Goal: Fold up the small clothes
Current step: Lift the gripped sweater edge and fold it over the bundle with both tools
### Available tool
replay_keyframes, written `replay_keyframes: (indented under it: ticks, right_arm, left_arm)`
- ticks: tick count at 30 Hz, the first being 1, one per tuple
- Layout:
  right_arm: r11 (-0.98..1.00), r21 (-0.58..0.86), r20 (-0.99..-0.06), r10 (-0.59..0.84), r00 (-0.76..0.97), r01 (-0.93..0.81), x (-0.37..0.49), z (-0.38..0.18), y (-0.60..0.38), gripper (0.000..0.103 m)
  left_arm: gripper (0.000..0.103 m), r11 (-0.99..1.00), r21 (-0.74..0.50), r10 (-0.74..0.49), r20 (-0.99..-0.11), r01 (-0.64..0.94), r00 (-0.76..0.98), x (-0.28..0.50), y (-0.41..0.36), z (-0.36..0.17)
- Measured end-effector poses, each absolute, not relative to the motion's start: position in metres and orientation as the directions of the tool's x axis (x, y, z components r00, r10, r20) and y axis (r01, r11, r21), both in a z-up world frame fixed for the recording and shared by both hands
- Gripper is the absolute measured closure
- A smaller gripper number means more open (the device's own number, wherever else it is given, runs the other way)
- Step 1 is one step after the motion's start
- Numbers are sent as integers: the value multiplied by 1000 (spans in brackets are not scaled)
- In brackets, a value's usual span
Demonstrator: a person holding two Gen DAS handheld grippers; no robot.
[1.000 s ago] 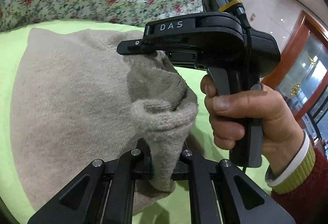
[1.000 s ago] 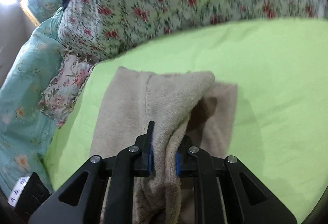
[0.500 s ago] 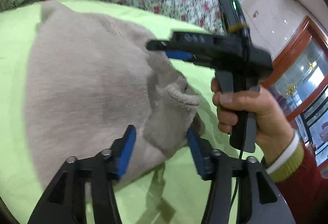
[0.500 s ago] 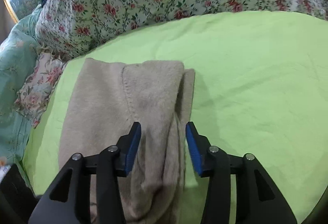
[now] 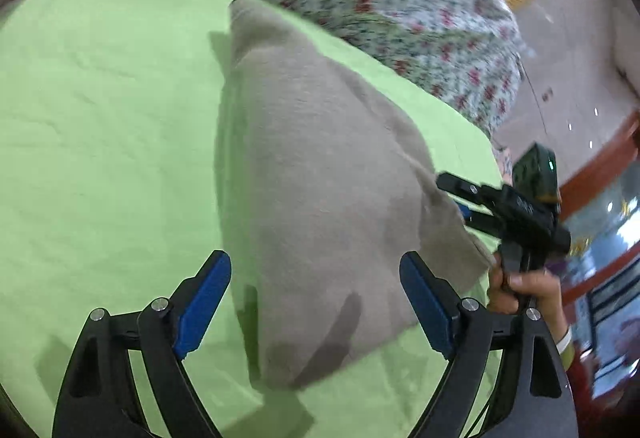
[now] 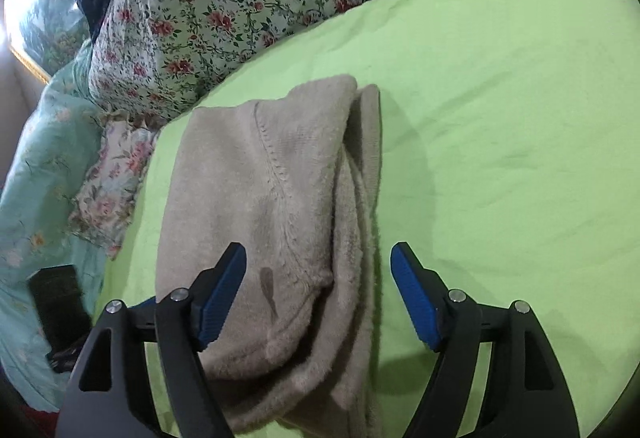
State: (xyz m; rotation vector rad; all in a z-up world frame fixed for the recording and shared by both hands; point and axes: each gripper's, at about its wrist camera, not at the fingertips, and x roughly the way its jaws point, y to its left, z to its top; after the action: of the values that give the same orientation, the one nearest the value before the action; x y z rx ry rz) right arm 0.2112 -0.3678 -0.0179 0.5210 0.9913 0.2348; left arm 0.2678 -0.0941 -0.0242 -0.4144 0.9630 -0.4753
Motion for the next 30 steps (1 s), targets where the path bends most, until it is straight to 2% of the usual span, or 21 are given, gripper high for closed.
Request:
replay_keyframes:
  ticks: [10, 13, 15, 16, 17, 21, 30]
  right_arm:
    - [820, 571, -726, 483, 489, 38, 240, -40, -368, 28]
    - [817, 575, -736, 494, 463, 42, 247, -50, -364, 29]
    - [822, 569, -737, 499, 455, 20, 248, -52, -356, 48]
    - [809, 587, -732, 521, 439, 19, 248, -55, -353, 56]
    - [807, 590, -733, 519, 439, 31, 247, -55, -349, 59]
    - [830, 557, -739, 481, 472, 26, 237, -39, -336, 67]
    - [773, 619, -641, 597, 481, -134, 199, -4, -252, 69]
  left_arm:
    - [16, 775, -609, -615, -667, 168, 421, 334, -107, -52]
    - [20, 771, -619, -619, -674, 151, 402, 346, -113, -63]
    - [28, 780, -607, -609, -682, 151, 406, 350, -117, -66]
    - [38, 783, -600, -607, -681, 165, 410, 349, -120, -63]
    - [42, 790, -589, -599, -685, 168, 415, 348, -121, -61]
    - [55, 786, -585, -605, -663, 200, 440, 334, -114, -44]
    - [57, 813, -541, -562, -633, 214, 532, 250, -31, 3]
